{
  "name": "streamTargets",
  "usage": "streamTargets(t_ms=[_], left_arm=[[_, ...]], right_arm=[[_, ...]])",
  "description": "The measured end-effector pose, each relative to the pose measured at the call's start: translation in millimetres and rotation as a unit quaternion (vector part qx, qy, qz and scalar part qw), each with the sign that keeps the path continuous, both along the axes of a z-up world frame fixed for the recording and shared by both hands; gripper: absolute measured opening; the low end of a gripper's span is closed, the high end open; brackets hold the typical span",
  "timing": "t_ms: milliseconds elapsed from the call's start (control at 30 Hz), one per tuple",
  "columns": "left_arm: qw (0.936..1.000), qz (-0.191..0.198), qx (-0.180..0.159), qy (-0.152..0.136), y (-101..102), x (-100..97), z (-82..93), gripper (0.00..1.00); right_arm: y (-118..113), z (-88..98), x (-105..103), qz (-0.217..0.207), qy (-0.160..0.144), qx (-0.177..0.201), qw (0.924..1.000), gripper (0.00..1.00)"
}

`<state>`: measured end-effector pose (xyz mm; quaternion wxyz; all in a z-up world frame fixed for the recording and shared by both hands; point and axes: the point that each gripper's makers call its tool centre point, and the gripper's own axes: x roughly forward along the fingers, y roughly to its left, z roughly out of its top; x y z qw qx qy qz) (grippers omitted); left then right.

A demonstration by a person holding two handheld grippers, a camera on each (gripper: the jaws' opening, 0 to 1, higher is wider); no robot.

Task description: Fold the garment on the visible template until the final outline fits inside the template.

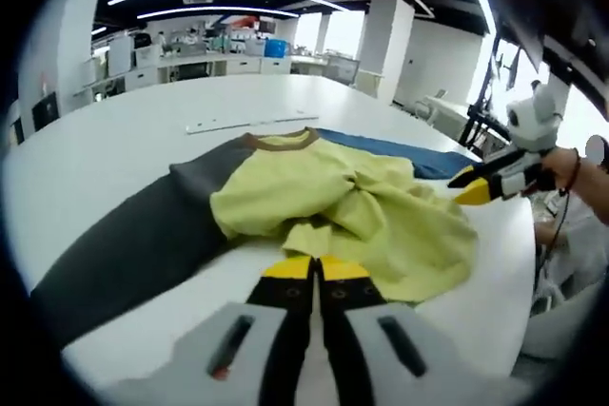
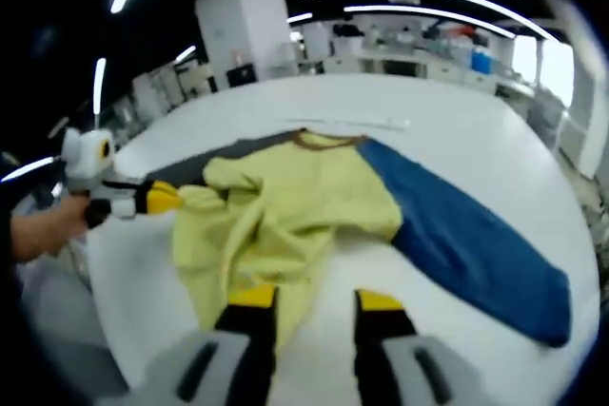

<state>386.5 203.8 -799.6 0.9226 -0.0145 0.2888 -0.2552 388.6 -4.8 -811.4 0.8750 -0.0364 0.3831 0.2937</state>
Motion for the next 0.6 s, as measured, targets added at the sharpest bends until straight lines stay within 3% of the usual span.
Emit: streamTargets(t_ms=[333, 600], left_arm=[[0.9999, -0.01, 0.001, -0.002, 2.5, -22.5, 7.6, 0.0], [0.9999, -0.011, 0.002, 0.007, 4.2, -50.6, 2.4, 0.0]], right_arm=[[-3.5, -14.3, -16.0, -0.006, 0.014, 0.004, 0.9999, 0.2], [3.0, -25.8, -21.6, -0.007, 0.023, 0.002, 0.9997, 0.18]])
